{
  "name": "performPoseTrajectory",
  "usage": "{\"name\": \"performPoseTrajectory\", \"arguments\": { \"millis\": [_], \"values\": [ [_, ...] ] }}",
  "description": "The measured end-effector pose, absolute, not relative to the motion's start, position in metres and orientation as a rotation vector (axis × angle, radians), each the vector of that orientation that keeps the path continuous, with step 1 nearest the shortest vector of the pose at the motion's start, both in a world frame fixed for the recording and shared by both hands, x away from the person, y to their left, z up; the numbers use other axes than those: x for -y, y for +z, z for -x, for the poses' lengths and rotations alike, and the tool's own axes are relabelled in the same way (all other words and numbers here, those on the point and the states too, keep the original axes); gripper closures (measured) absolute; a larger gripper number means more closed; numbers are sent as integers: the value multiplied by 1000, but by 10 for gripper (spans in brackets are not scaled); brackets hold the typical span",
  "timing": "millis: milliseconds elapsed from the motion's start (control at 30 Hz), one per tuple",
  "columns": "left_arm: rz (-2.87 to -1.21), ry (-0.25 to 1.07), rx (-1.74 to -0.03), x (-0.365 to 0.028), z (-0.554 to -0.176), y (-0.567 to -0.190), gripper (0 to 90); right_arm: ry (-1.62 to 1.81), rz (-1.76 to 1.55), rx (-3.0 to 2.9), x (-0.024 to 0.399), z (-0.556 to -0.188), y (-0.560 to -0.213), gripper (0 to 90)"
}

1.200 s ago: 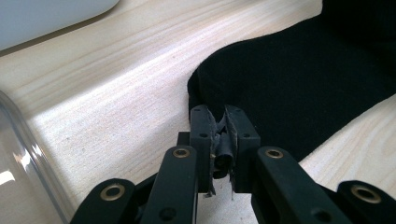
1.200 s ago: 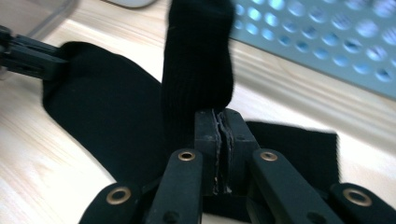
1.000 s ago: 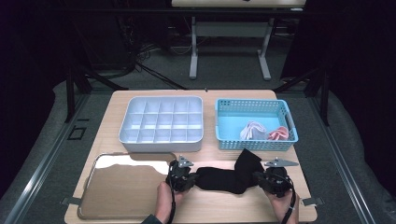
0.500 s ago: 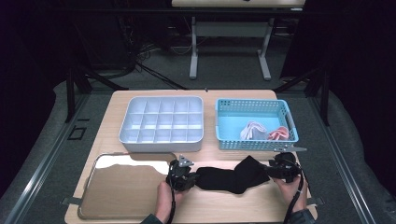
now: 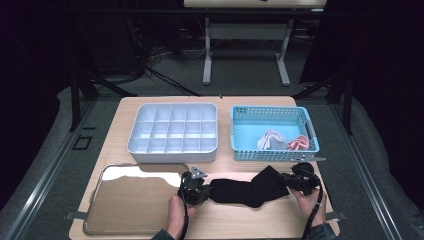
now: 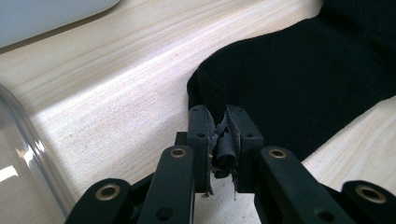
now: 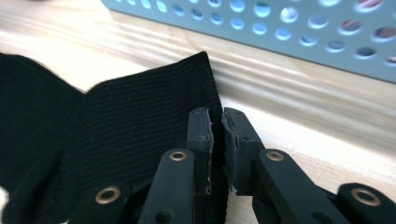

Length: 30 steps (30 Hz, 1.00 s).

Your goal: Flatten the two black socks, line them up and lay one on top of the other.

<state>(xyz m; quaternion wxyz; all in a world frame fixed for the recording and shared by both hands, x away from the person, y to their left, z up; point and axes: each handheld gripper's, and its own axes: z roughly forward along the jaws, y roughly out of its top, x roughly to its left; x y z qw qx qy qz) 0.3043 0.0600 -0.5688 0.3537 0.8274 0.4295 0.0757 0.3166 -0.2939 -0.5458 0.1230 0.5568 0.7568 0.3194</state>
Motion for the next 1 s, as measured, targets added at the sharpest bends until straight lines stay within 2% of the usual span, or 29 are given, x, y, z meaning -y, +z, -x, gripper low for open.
{"name": "performPoseTrajectory", "arguments": {
  "millis": [200,533,900,1000],
  "values": [
    [-2140,200,-1114,-59,-304,-569,811,916,-1594,-2164,293,-303,-531,805],
    [-2135,203,-1117,-59,-304,-569,812,887,-1610,-2163,292,-285,-527,811],
    [-2131,199,-1118,-59,-303,-569,808,850,-1667,-2154,298,-281,-558,802],
    [-2132,202,-1106,-60,-304,-568,786,849,-1665,-2156,300,-281,-557,751]
  ]
}}
